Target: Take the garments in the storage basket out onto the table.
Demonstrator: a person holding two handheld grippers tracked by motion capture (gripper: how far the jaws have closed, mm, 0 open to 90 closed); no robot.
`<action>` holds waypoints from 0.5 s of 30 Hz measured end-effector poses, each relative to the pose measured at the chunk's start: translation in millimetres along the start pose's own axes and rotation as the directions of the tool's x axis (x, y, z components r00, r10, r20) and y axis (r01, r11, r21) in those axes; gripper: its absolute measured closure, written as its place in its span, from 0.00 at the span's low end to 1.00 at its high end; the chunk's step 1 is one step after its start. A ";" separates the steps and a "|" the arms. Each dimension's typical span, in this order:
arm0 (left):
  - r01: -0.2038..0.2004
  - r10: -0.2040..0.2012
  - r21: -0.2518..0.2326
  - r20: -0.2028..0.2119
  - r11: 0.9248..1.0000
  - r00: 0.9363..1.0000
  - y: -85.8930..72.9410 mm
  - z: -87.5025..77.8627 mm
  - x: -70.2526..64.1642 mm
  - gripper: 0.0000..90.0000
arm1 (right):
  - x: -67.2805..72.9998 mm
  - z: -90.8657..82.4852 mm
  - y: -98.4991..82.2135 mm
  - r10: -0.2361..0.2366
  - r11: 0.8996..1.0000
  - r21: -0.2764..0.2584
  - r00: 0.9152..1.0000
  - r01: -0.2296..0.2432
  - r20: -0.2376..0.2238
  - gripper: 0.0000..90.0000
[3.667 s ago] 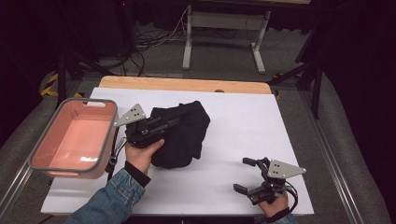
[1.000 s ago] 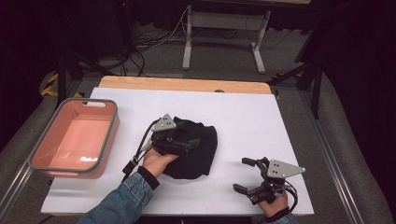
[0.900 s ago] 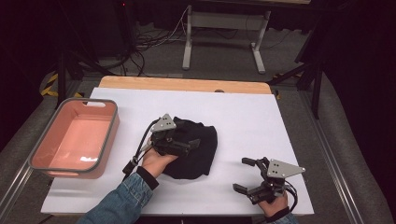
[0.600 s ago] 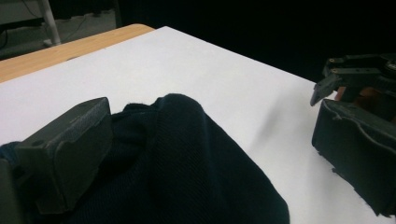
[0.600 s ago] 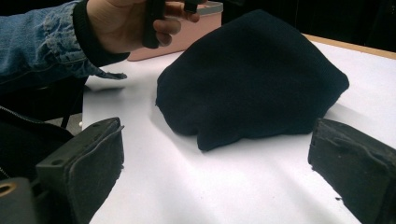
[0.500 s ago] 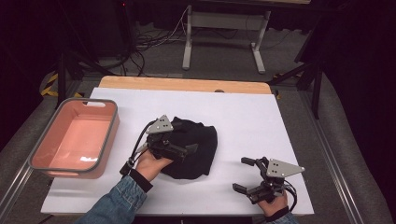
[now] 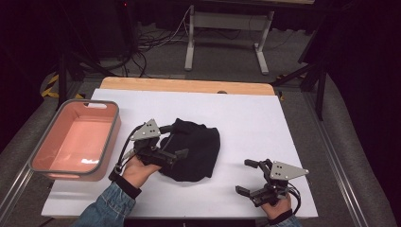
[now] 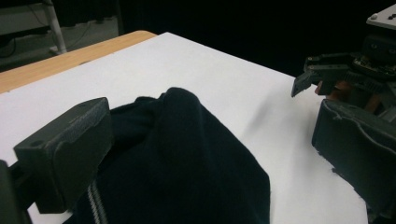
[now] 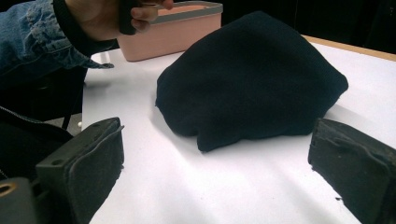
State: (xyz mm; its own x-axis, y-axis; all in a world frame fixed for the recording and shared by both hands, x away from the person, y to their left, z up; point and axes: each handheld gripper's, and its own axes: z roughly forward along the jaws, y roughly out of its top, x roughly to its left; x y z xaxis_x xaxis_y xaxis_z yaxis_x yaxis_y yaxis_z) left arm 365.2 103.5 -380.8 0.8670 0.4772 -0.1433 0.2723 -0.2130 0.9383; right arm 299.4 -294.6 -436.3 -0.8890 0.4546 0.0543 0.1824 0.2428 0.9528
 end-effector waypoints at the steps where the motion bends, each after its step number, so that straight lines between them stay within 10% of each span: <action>1: 0.001 -0.001 0.001 -0.002 1.000 1.000 -2.1 -5.3 1.7 0.00 | 0.0 0.0 0.0 0.000 1.000 0.000 1.000 0.000 0.000 0.04; 15: 0.037 -0.037 0.012 -0.015 0.999 0.999 -20.6 -39.0 9.1 0.00 | 0.2 0.0 0.1 0.001 1.000 -0.003 1.000 -0.001 -0.003 0.04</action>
State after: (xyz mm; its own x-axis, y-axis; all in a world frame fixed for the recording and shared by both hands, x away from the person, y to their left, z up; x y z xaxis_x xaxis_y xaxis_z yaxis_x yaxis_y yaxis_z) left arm 351.2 145.4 -389.2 0.8498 0.4978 -0.1733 0.3097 -0.2055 0.9283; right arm 299.2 -294.5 -436.2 -0.8903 0.4519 0.0562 0.1821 0.2402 0.9535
